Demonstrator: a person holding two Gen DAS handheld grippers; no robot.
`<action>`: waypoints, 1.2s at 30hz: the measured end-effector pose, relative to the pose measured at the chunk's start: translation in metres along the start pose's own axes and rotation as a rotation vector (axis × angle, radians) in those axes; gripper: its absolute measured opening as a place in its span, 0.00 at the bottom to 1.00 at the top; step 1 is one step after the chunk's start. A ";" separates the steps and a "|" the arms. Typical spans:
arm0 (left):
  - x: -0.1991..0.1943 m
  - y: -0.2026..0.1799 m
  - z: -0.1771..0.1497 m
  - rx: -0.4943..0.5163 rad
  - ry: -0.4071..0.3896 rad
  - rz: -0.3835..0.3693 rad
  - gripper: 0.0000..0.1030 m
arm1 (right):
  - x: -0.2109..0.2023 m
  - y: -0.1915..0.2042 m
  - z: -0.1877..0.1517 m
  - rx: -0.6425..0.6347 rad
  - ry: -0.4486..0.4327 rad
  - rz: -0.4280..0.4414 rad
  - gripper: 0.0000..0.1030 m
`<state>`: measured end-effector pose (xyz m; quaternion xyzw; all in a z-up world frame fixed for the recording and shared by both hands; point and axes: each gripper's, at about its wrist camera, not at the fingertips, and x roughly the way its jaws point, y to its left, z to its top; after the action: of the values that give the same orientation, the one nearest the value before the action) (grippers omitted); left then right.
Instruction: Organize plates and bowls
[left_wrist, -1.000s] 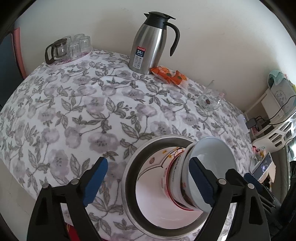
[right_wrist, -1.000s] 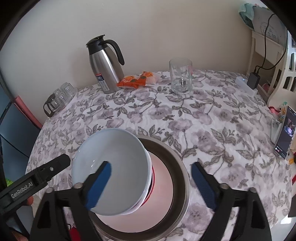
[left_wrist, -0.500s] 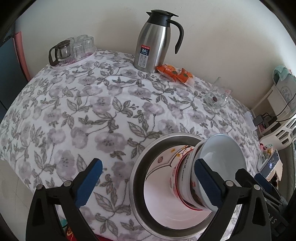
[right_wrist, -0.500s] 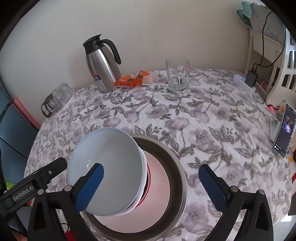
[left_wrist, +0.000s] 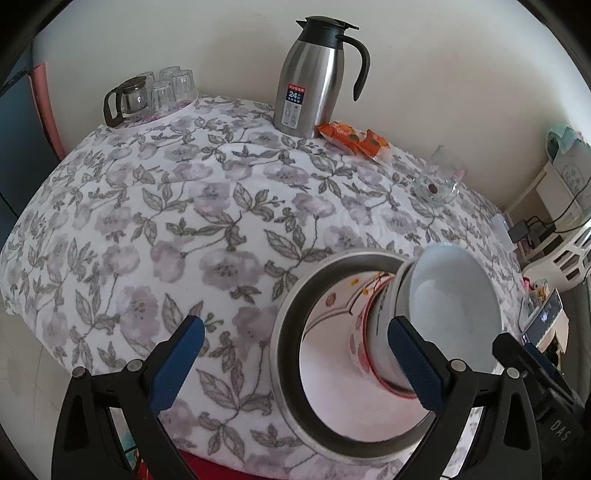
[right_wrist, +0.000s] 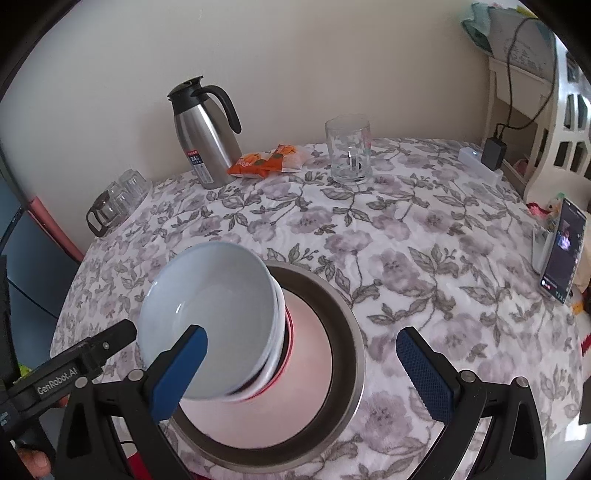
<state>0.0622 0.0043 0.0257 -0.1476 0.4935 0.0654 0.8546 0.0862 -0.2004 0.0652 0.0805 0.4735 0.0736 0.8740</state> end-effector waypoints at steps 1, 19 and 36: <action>-0.001 0.000 -0.003 0.006 0.004 0.001 0.97 | -0.002 -0.001 -0.002 0.003 -0.002 0.005 1.00; -0.014 -0.020 -0.069 0.103 0.086 -0.025 0.97 | -0.022 -0.028 -0.060 -0.123 0.021 0.003 1.00; -0.007 -0.036 -0.102 0.139 0.116 0.063 0.97 | -0.025 -0.043 -0.075 -0.143 0.028 0.036 1.00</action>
<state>-0.0157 -0.0618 -0.0094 -0.0758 0.5498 0.0490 0.8304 0.0121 -0.2420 0.0365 0.0255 0.4779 0.1239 0.8693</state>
